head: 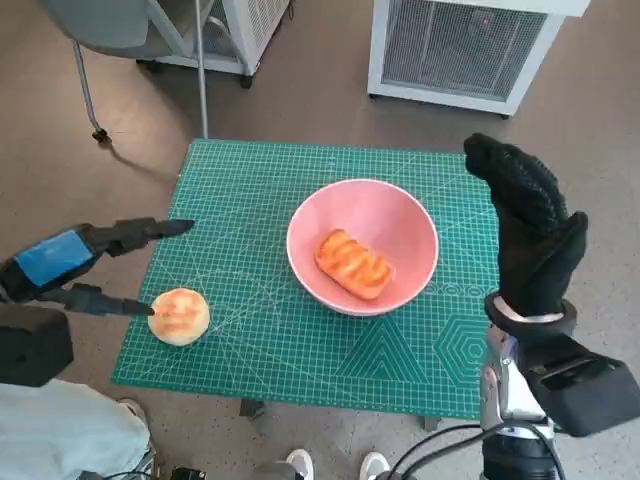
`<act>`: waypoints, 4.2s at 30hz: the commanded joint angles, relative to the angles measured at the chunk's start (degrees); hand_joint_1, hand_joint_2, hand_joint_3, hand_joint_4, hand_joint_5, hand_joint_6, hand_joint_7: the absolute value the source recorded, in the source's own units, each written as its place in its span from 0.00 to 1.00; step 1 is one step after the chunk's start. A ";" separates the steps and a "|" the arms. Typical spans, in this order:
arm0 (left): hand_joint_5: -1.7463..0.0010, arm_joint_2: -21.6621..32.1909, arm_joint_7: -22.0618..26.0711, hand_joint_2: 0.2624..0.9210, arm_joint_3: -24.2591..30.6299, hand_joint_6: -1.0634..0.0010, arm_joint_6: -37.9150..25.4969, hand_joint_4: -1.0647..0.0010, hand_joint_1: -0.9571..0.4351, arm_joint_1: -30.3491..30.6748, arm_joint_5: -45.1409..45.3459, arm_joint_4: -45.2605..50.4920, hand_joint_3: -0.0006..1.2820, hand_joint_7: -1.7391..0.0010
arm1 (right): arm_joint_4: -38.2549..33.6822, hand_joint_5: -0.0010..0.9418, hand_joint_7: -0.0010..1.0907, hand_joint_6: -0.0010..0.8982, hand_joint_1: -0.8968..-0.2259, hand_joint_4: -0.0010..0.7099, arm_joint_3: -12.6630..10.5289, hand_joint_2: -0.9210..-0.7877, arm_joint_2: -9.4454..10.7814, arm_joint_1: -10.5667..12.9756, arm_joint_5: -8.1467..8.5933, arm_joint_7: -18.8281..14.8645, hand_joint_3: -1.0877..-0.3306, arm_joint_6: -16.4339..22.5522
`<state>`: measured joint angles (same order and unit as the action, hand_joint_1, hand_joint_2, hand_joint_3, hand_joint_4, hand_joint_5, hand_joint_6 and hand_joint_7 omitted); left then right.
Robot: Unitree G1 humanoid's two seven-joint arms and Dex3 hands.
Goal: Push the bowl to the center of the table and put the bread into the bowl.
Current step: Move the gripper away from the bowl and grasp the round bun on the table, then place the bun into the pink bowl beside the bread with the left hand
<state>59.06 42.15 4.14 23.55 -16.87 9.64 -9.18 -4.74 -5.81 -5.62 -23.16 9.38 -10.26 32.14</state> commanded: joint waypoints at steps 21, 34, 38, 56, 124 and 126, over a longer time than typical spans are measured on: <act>1.00 -5.06 -2.06 0.76 -14.37 0.72 -2.15 0.88 0.67 -2.41 16.11 -7.38 0.01 1.00 | 1.04 0.02 0.67 0.00 0.62 0.50 -1.00 0.00 -1.89 0.95 2.80 -2.68 0.55 -2.46; 0.96 -7.62 -5.20 0.87 -19.28 0.50 -6.55 0.59 0.71 -3.52 22.67 -11.73 0.02 0.93 | 1.23 0.02 0.67 0.00 0.61 0.50 -1.29 0.00 -1.51 0.95 2.22 -2.07 0.55 -2.41; 0.90 -7.25 -9.53 0.93 -20.08 0.44 -6.72 0.44 0.66 -2.99 26.34 -11.88 0.03 0.72 | 0.96 0.02 0.67 0.00 0.60 0.50 -1.39 0.00 -1.37 0.92 2.16 -1.94 0.56 -2.15; 0.34 -3.37 -13.61 0.93 -16.31 0.42 0.72 0.36 0.69 -4.52 22.15 -11.04 0.13 0.30 | 0.46 0.03 0.67 0.00 0.62 0.50 -1.12 0.00 -0.63 0.86 1.29 -1.36 0.56 -1.55; 0.97 -40.89 -16.34 0.99 -28.85 0.60 -3.10 0.72 0.54 -42.57 25.02 -31.97 0.06 0.82 | 0.23 0.03 0.67 0.00 0.61 0.50 -1.33 0.00 -0.27 1.57 -0.24 0.42 0.57 0.17; 0.98 -40.64 -15.40 1.00 -28.32 0.60 -3.25 0.75 0.52 -41.92 23.69 -31.37 0.04 0.85 | 0.31 0.03 0.67 0.00 0.61 0.50 -1.26 0.00 -0.20 1.59 -0.42 0.66 0.57 0.23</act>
<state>18.22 25.09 -25.03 20.87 -60.21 35.64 -41.96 -4.40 -6.90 -6.28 -22.86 9.29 -10.28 32.53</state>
